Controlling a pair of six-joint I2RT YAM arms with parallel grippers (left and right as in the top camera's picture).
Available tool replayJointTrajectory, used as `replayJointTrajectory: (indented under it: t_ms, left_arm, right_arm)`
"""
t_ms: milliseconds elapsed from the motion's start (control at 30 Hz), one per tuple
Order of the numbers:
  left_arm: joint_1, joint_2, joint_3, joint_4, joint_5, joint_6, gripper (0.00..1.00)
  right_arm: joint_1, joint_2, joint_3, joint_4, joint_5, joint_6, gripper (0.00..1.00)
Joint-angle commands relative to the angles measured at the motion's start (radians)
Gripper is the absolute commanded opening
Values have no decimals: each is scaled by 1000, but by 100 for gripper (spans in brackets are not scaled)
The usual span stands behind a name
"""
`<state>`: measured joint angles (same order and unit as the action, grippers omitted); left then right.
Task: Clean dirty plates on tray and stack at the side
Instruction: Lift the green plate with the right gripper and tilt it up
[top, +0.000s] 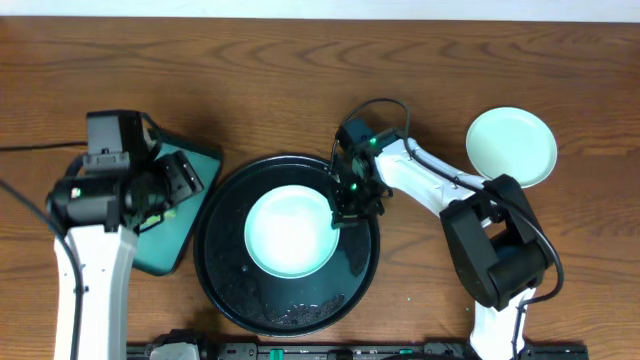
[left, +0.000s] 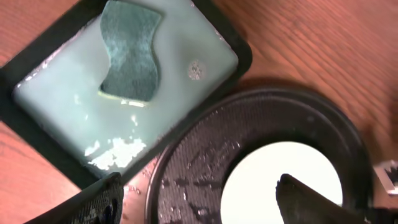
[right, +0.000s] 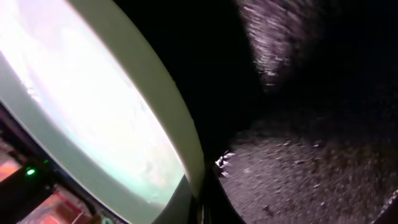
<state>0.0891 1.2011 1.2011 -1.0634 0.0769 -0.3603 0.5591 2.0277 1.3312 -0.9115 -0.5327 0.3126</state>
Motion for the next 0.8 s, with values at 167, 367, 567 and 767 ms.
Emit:
replayJointTrajectory:
  t_ms: [167, 367, 567, 767]
  left_arm:
    - [-1, -58, 17, -54, 14, -24, 79]
    - [-1, -58, 17, -58, 21, -23, 79]
    - [-1, -58, 16, -58, 21, -23, 79]
    - [-1, -58, 14, -58, 20, -22, 79]
  right_arm:
    - [-37, -156, 45, -44, -203, -52, 1]
    - [-50, -184, 45, -22, -216, -108, 1]
    - [-50, -203, 45, 105, 20, -104, 1]
    - [-48, -307, 45, 39, 325, -104, 1]
